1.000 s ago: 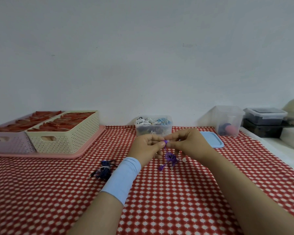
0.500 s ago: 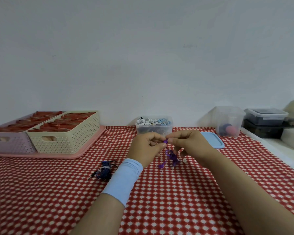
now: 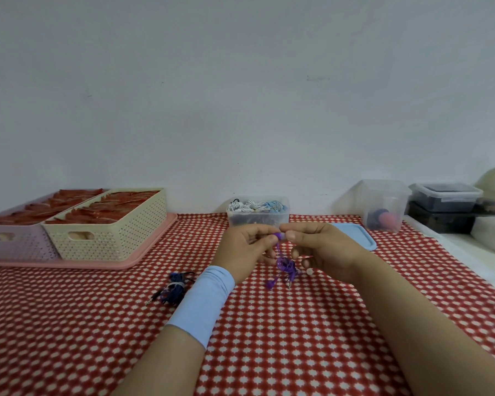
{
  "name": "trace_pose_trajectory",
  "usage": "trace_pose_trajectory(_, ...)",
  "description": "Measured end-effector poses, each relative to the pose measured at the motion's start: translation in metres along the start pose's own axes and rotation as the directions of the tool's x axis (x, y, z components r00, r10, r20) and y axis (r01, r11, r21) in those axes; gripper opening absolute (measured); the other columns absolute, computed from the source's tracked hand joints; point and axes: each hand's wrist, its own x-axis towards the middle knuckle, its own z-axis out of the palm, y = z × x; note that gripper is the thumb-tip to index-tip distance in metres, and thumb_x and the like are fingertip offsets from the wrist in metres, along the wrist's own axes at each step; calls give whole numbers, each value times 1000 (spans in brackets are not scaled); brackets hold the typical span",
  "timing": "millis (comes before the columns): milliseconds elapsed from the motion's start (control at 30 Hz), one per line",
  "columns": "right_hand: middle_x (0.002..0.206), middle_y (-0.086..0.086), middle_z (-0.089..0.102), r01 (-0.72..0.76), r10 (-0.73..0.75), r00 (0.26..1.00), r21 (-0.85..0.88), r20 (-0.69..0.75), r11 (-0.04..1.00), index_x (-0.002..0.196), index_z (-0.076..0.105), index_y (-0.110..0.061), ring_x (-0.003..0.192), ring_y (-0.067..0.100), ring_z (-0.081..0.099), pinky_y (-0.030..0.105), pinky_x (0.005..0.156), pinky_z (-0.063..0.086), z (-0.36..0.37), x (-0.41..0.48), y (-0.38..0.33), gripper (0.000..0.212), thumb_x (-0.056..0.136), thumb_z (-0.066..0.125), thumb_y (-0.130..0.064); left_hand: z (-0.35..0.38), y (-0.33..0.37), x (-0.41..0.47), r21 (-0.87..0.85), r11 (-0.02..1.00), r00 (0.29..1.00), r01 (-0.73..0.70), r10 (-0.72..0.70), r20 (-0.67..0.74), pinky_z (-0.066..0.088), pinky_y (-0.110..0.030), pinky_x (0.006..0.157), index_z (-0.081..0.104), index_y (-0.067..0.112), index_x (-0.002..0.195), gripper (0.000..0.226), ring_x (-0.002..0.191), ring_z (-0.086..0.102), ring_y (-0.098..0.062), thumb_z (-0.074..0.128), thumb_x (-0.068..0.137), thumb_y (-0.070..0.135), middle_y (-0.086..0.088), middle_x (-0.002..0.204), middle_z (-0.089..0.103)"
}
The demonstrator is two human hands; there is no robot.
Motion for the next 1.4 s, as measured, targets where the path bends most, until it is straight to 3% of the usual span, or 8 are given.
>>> trace_pose_trajectory(100, 81, 4, 72, -29, 29, 1000, -43, 8, 999, 96, 80, -14, 60, 11, 61, 22, 48, 42, -1, -1, 0, 15, 83, 73, -13, 0, 2, -1, -19, 1000, 999, 17, -16, 46, 57, -21, 58, 73, 8, 103, 19, 62, 67, -10, 61, 92, -3, -6, 77, 69)
trace_pose_trajectory(367, 84, 4, 73, -54, 56, 997, -48, 47, 997, 100, 80, -14, 63, 12, 62, 20, 47, 41, 2, -2, -1, 21, 81, 72, -16, -3, -4, -1, -92, 990, 992, 105, -97, 86, 61, -31, 65, 73, 9, 103, 19, 68, 68, -14, 61, 93, -1, -6, 80, 71)
trace_pose_trajectory(567, 75, 6, 72, -93, 94, 996, -99, 0, 991, 92, 79, -11, 58, 12, 61, 19, 44, 40, 1, 0, 0, 10, 86, 72, -13, -3, -4, -1, -61, 991, 988, 117, -110, 109, 62, -33, 67, 72, 6, 104, 18, 67, 69, -15, 63, 91, -2, -13, 80, 71)
trace_pose_trajectory(733, 80, 5, 72, -45, 49, 998, -90, 36, 995, 106, 78, -8, 61, 12, 61, 21, 48, 37, 0, 1, 1, 37, 73, 75, -24, -3, -5, 1, -95, 988, 990, 122, -114, 88, 61, -32, 67, 73, 13, 99, 19, 69, 69, -15, 63, 91, -1, -7, 80, 72)
trace_pose_trajectory(967, 84, 7, 73, 4, -8, 1000, -153, -26, 988, 96, 81, -18, 57, 10, 57, 21, 46, 34, 3, 5, 4, 30, 69, 78, -31, -3, -6, 3, -105, 986, 989, 133, -126, 72, 62, -41, 71, 70, 6, 100, 13, 70, 68, -17, 63, 91, -1, -10, 79, 69)
trace_pose_trajectory(1133, 101, -2, 77, 69, -115, 989, -395, -95, 916, 103, 79, -22, 57, 4, 57, 16, 51, 45, 1, 3, 2, 15, 94, 68, -26, -9, -2, 7, -130, 986, 992, 108, -115, -52, 62, -37, 64, 67, 3, 99, 10, 69, 68, -17, 67, 90, 4, -12, 82, 69)
trace_pose_trajectory(1333, 92, -11, 76, 70, -74, 997, -713, 26, 698, 93, 80, -29, 77, -8, 63, 14, 73, 43, 4, 9, 9, 14, 80, 83, -32, -13, 1, 7, -189, 981, 998, 45, -53, -38, 61, -36, 68, 66, 21, 113, 29, 71, 67, -17, 67, 90, 3, -7, 88, 71)
trace_pose_trajectory(1400, 91, -7, 77, 96, -105, 994, -656, 25, 749, 94, 80, -25, 78, -6, 65, 13, 74, 46, 4, 10, 9, 10, 84, 80, -27, -16, 4, 6, -189, 981, 998, 48, -54, -26, 61, -32, 68, 69, 21, 111, 29, 72, 67, -16, 68, 89, 2, -4, 90, 71)
